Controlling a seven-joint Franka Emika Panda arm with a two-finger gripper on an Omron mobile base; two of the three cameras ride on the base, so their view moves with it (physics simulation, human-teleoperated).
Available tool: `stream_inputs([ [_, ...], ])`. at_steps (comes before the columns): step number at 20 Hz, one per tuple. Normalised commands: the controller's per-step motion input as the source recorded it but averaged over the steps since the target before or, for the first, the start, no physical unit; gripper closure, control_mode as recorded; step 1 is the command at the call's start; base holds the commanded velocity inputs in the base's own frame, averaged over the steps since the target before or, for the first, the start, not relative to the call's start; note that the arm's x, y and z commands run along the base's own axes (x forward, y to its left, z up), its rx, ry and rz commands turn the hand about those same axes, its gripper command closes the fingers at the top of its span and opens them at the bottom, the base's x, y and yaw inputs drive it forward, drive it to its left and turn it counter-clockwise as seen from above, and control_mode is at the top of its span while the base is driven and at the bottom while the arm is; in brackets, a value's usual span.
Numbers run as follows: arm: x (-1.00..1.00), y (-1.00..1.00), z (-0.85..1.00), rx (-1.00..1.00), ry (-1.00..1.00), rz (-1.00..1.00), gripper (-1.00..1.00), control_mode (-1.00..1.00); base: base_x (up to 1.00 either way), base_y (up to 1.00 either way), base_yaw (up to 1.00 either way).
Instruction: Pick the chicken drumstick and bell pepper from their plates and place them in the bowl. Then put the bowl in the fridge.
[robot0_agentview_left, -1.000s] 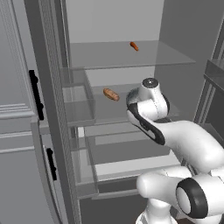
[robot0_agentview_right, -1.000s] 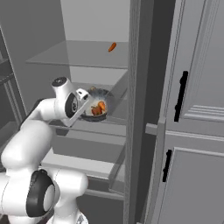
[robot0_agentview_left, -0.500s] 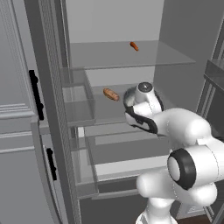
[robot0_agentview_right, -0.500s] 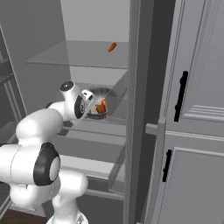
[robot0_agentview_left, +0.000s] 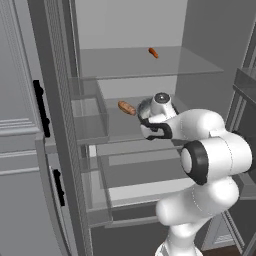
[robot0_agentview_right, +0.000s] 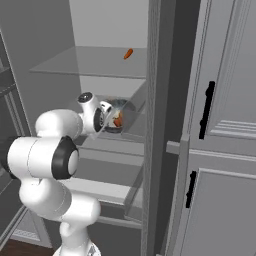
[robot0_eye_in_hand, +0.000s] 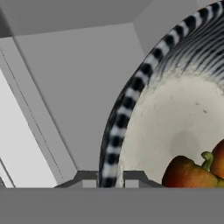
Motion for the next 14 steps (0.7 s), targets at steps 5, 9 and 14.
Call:
stream_inputs([
  [5,0.34,0.0,-0.26,0.0,0.0,0.02,1.0,-1.0,0.0,0.0,0.0],
  [9,0.29,-0.03,-0.14,0.0,0.0,0.04,1.0,-1.0,0.0,0.0,0.0],
  [14,-0.07,-0.08,-0.14,0.0,-0.01,0.07,-1.0,-1.0,0.0,0.0,0.0],
])
